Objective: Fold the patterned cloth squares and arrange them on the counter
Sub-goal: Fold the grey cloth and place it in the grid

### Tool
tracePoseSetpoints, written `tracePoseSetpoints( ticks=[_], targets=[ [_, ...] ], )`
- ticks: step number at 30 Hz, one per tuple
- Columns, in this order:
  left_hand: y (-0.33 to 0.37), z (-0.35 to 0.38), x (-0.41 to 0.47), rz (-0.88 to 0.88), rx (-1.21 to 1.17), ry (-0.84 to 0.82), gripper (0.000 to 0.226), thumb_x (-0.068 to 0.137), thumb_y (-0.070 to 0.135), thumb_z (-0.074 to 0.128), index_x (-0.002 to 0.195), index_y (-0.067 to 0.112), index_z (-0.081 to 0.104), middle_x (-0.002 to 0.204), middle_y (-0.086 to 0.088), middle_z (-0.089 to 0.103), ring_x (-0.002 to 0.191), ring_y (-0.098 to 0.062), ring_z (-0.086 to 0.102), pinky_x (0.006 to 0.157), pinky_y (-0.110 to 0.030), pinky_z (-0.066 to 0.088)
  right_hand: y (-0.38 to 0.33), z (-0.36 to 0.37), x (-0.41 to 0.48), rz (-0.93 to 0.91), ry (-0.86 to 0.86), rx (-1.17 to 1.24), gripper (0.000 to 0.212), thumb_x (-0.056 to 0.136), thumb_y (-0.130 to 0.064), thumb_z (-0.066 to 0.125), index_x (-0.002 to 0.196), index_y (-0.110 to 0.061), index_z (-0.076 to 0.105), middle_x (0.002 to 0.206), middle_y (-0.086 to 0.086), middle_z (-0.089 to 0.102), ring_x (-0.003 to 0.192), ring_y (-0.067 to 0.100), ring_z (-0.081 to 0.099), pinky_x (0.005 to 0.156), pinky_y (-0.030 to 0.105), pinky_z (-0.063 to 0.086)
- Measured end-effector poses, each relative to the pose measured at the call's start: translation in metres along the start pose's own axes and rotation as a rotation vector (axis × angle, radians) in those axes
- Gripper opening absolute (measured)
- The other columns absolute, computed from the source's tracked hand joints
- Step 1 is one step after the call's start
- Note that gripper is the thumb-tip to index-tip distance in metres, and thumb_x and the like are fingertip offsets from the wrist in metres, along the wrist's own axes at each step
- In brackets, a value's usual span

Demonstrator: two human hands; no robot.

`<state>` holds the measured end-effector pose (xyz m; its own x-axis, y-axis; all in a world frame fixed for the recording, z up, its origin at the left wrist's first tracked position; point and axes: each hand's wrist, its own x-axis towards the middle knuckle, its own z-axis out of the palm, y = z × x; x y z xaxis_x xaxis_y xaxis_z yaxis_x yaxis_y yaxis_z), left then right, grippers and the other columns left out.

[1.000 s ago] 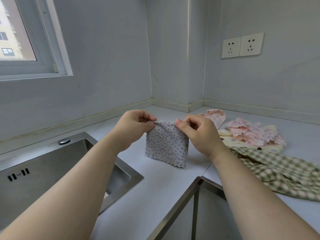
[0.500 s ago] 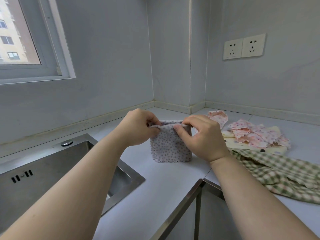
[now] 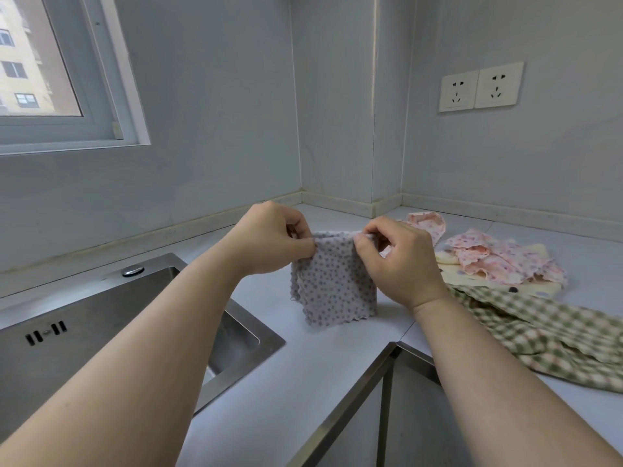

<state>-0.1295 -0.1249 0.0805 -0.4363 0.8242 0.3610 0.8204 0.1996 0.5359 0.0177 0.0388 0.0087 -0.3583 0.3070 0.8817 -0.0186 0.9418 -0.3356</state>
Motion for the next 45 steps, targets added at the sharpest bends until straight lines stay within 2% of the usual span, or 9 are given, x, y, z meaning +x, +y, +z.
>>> tracePoseSetpoints(
  ticks=[4, 9, 13, 15, 18, 21, 31, 38, 45],
  targets=[
    [-0.003, 0.002, 0.001, 0.006, 0.054, -0.02, 0.014, 0.078, 0.012, 0.073, 0.08, 0.026, 0.071, 0.068, 0.01, 0.064, 0.049, -0.004, 0.047, 0.046, -0.018, 0.042, 0.0, 0.001, 0.0, -0.016, 0.017, -0.008, 0.012, 0.083, -0.012, 0.059, 0.074, -0.011, 0.066, 0.062, 0.001, 0.061, 0.06, 0.02, 0.057, 0.059, 0.034, 0.045],
    [0.0, 0.012, 0.001, 0.034, 0.118, -0.155, 0.035, 0.082, 0.01, 0.067, 0.105, 0.036, 0.073, 0.096, 0.016, 0.067, 0.079, -0.01, 0.061, 0.068, -0.028, 0.052, 0.0, 0.002, 0.0, -0.057, 0.009, -0.024, 0.01, 0.084, -0.009, 0.06, 0.077, -0.009, 0.067, 0.064, 0.002, 0.061, 0.06, 0.022, 0.057, 0.059, 0.036, 0.046],
    [0.0, 0.019, 0.002, 0.026, 0.143, -0.196, 0.01, 0.088, 0.033, 0.075, 0.096, 0.028, 0.075, 0.098, 0.005, 0.065, 0.089, -0.016, 0.062, 0.08, -0.038, 0.053, -0.001, 0.0, 0.0, -0.069, 0.004, -0.024, 0.011, 0.085, -0.009, 0.06, 0.076, -0.009, 0.066, 0.063, 0.002, 0.061, 0.06, 0.021, 0.057, 0.058, 0.035, 0.046],
    [-0.002, 0.018, 0.003, 0.018, 0.187, -0.151, 0.021, 0.089, 0.041, 0.074, 0.085, 0.021, 0.075, 0.096, -0.006, 0.068, 0.087, -0.025, 0.063, 0.078, -0.043, 0.053, -0.002, 0.0, 0.0, -0.063, 0.006, -0.023, 0.012, 0.085, -0.009, 0.06, 0.074, -0.01, 0.065, 0.062, 0.002, 0.06, 0.06, 0.02, 0.057, 0.057, 0.036, 0.046],
    [-0.006, 0.011, 0.003, -0.018, 0.09, -0.039, 0.033, 0.088, 0.045, 0.074, 0.081, 0.013, 0.074, 0.084, -0.007, 0.071, 0.074, -0.019, 0.065, 0.064, -0.034, 0.052, -0.001, 0.0, 0.001, -0.038, 0.038, -0.013, 0.015, 0.086, -0.013, 0.059, 0.072, -0.01, 0.065, 0.061, 0.001, 0.06, 0.059, 0.019, 0.057, 0.057, 0.037, 0.046],
    [-0.007, 0.007, 0.003, -0.064, -0.134, 0.058, 0.022, 0.085, 0.039, 0.079, 0.082, 0.018, 0.078, 0.076, 0.005, 0.075, 0.07, -0.007, 0.068, 0.063, -0.027, 0.054, -0.001, 0.0, 0.001, -0.016, 0.054, -0.003, 0.02, 0.087, -0.02, 0.057, 0.071, -0.01, 0.064, 0.06, 0.001, 0.06, 0.059, 0.018, 0.057, 0.057, 0.036, 0.047],
    [-0.011, 0.012, 0.006, -0.055, -0.383, 0.123, 0.012, 0.079, 0.022, 0.087, 0.083, 0.019, 0.076, 0.081, 0.004, 0.075, 0.073, -0.008, 0.069, 0.067, -0.022, 0.056, -0.001, -0.001, 0.001, -0.003, 0.032, -0.032, 0.016, 0.086, -0.015, 0.061, 0.071, -0.011, 0.061, 0.061, 0.0, 0.058, 0.06, 0.018, 0.055, 0.058, 0.037, 0.046],
    [-0.015, 0.013, 0.008, -0.037, -0.37, 0.161, 0.01, 0.088, 0.03, 0.078, 0.086, 0.022, 0.074, 0.088, 0.0, 0.075, 0.071, -0.004, 0.066, 0.061, -0.014, 0.048, -0.002, -0.001, 0.001, 0.006, 0.033, -0.028, 0.016, 0.088, -0.018, 0.063, 0.072, -0.012, 0.061, 0.062, 0.001, 0.059, 0.061, 0.019, 0.057, 0.058, 0.039, 0.048],
    [-0.02, 0.017, 0.012, -0.027, -0.317, 0.233, 0.013, 0.088, 0.033, 0.078, 0.089, 0.024, 0.068, 0.086, -0.002, 0.072, 0.073, -0.013, 0.062, 0.066, -0.027, 0.047, -0.004, -0.001, 0.0, 0.028, 0.012, -0.036, 0.016, 0.09, -0.021, 0.066, 0.077, -0.014, 0.061, 0.066, -0.004, 0.06, 0.063, 0.013, 0.057, 0.06, 0.034, 0.051]
  ],
)
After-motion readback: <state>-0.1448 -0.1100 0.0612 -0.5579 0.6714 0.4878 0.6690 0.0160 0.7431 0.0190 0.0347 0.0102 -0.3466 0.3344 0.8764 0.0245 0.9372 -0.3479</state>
